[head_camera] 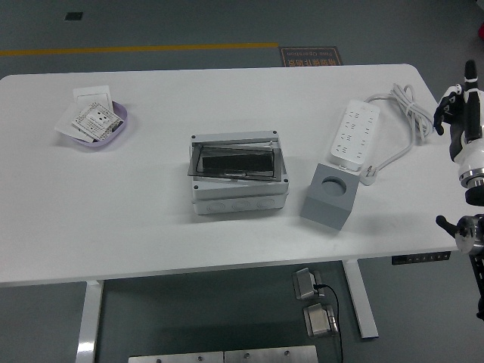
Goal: Pick up the cylinder from the cube,place it in the box,flap close box
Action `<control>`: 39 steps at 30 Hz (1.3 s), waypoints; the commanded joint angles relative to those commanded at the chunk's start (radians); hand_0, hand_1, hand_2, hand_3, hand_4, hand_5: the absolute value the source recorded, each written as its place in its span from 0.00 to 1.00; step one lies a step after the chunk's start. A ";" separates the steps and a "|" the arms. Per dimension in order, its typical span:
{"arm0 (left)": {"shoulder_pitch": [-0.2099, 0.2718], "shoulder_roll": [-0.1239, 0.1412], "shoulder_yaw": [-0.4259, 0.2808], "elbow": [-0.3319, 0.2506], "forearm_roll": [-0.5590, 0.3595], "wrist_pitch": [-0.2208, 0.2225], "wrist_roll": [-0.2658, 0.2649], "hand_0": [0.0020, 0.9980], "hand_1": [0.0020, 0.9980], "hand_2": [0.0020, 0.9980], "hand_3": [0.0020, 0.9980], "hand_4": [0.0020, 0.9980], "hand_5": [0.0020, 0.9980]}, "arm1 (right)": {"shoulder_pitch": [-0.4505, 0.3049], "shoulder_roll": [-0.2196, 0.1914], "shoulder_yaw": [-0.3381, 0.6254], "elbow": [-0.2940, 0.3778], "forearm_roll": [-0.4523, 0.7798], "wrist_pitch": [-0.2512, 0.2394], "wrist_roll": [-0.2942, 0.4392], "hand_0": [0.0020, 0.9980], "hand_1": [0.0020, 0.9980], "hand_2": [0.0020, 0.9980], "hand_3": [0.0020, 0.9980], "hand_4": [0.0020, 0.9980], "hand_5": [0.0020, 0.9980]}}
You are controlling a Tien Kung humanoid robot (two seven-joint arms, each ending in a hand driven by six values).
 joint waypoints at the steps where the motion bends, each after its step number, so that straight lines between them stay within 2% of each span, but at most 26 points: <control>1: 0.000 0.000 0.000 0.000 0.000 0.000 0.000 0.60 0.67 0.61 0.59 0.64 0.27 | -0.001 0.002 -0.001 -0.001 -0.001 0.005 -0.001 0.13 0.18 0.25 0.24 0.98 1.00; 2: 0.000 -0.001 0.001 0.000 0.000 0.000 0.000 0.60 0.67 0.61 0.59 0.64 0.27 | -0.001 0.004 -0.002 -0.002 -0.003 0.011 -0.001 0.13 0.18 0.25 0.24 0.98 1.00; 3: 0.001 -0.001 0.001 0.000 -0.001 0.000 0.000 0.60 0.67 0.61 0.59 0.64 0.27 | -0.002 0.005 -0.003 -0.003 -0.004 0.016 -0.002 0.28 0.30 0.36 0.31 1.00 1.00; 8: 0.004 0.000 0.010 0.000 -0.012 -0.001 0.001 0.60 0.67 0.61 0.59 0.64 0.27 | -0.004 0.002 -0.011 -0.009 -0.021 0.046 -0.014 0.28 0.30 0.36 0.31 1.00 1.00; 9: 0.004 0.001 0.010 0.000 -0.013 0.000 0.000 0.60 0.67 0.61 0.59 0.64 0.27 | -0.005 0.001 -0.012 -0.009 -0.024 0.051 -0.017 0.39 0.40 0.48 0.39 0.99 1.00; 14: 0.005 0.004 0.013 0.000 -0.017 0.000 0.000 0.60 0.67 0.61 0.59 0.64 0.27 | -0.005 -0.001 -0.019 -0.010 -0.040 0.078 -0.026 0.39 0.40 0.48 0.39 0.99 1.00; 15: 0.005 0.004 0.014 0.000 -0.018 0.000 0.000 0.60 0.67 0.61 0.59 0.64 0.27 | -0.005 -0.002 -0.020 -0.010 -0.047 0.084 -0.029 0.51 0.52 0.57 0.51 0.98 1.00; 20: 0.001 0.004 0.019 0.000 -0.022 0.000 -0.002 0.60 0.67 0.61 0.59 0.64 0.27 | -0.005 -0.002 -0.026 -0.009 -0.077 0.112 -0.040 0.51 0.52 0.57 0.51 0.98 1.00; 21: 0.000 0.004 0.019 0.000 -0.021 0.000 -0.002 0.60 0.67 0.61 0.59 0.64 0.27 | -0.005 -0.002 -0.026 -0.009 -0.080 0.116 -0.040 0.57 0.59 0.61 0.59 0.99 1.00; 26: -0.002 0.003 0.009 0.000 -0.007 -0.002 -0.001 0.60 0.67 0.61 0.59 0.64 0.27 | -0.006 -0.001 -0.022 -0.008 -0.086 0.127 -0.036 0.57 0.59 0.61 0.59 0.99 1.00; 27: -0.002 0.003 0.007 0.000 -0.004 -0.002 0.000 0.60 0.67 0.61 0.59 0.64 0.27 | -0.006 -0.001 -0.021 -0.008 -0.087 0.128 -0.035 0.65 0.64 0.66 0.64 1.00 1.00; 32: -0.002 0.002 0.000 0.000 0.004 -0.002 0.001 0.60 0.67 0.61 0.59 0.64 0.27 | -0.009 -0.001 -0.015 -0.008 -0.082 0.128 -0.027 0.65 0.64 0.66 0.64 1.00 1.00; 33: -0.002 0.001 0.000 0.000 0.004 -0.002 0.001 0.60 0.67 0.61 0.59 0.64 0.27 | -0.009 0.000 -0.014 -0.008 -0.081 0.128 -0.025 0.73 0.70 0.72 0.70 1.00 1.00; 38: -0.001 0.000 -0.001 0.000 0.003 -0.002 0.003 0.60 0.67 0.61 0.59 0.64 0.27 | -0.011 0.002 -0.007 -0.010 -0.073 0.131 -0.016 0.73 0.70 0.72 0.70 1.00 1.00; 39: -0.001 -0.001 -0.001 0.000 0.003 -0.002 0.003 0.60 0.67 0.61 0.59 0.64 0.27 | -0.011 0.003 -0.005 -0.010 -0.071 0.132 -0.014 0.82 0.75 0.76 0.74 1.00 1.00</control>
